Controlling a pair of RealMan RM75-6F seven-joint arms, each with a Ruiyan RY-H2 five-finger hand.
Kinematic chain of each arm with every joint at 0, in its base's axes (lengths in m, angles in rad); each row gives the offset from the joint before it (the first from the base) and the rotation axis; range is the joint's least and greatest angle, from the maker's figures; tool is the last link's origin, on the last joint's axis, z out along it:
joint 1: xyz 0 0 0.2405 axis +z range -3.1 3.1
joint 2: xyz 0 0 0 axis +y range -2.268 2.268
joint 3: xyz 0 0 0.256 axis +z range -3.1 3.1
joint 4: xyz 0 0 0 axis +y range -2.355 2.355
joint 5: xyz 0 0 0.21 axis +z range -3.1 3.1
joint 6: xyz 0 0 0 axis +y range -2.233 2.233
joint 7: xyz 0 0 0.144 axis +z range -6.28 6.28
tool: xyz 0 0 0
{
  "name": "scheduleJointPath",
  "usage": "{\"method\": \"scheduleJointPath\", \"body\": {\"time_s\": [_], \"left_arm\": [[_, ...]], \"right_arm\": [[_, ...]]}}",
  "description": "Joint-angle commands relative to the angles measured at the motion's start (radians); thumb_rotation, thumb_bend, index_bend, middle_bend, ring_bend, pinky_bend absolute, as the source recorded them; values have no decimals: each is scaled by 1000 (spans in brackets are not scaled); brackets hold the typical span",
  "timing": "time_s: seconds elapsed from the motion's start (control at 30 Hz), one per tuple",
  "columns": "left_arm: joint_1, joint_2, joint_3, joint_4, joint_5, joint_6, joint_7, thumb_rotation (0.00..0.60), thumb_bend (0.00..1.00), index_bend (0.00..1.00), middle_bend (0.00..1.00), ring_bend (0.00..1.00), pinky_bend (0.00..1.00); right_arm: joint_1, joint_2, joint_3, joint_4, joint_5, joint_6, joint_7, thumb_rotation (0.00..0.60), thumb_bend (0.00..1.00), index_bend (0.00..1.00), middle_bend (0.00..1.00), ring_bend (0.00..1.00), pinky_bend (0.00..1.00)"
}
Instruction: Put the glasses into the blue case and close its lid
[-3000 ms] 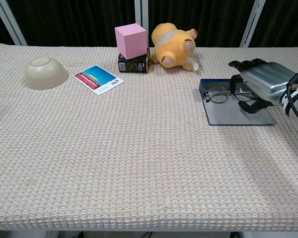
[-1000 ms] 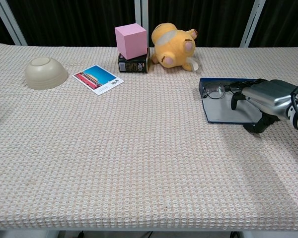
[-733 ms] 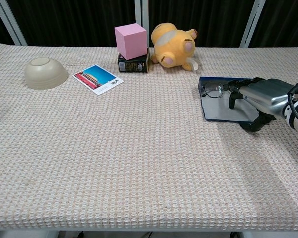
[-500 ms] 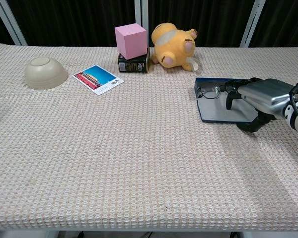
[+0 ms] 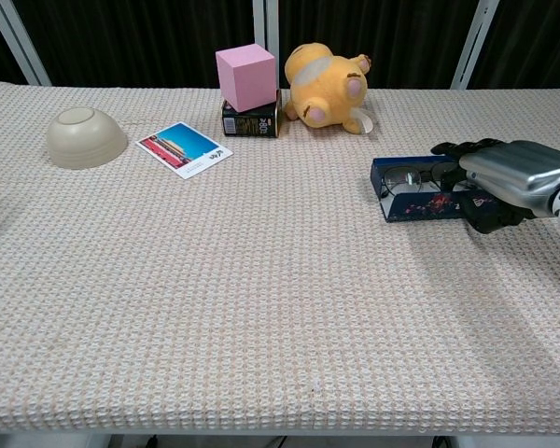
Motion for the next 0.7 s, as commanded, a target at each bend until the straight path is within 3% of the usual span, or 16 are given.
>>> {"method": "scheduleJointPath", "body": {"time_s": [0.03,0.17,0.3,0.7], "left_arm": [[-3,-1,0,-1,-1,-4,3,424,19,91,0,0,74],[-5,-2,1,-1,-3,-9,5,421,19,91,0,0,73],[-5,-4,2,2,-4,-11,4,425,20,91,0,0,73],[-4,-6,7,5,-4,-12,3,428,19,91,0,0,73]], "right_arm": [[-5,-3,-2,7,-10,7,7,600,672,451,0,0,0],[-13,-9,-7,18,-34,22,18,600,594,357,0,0,0],[-22,-22,-11,39,-78,45,55,600,573,343,0,0,0],[-44,-54,-10,89,-139,82,86,600,572,648,0,0,0]]}}
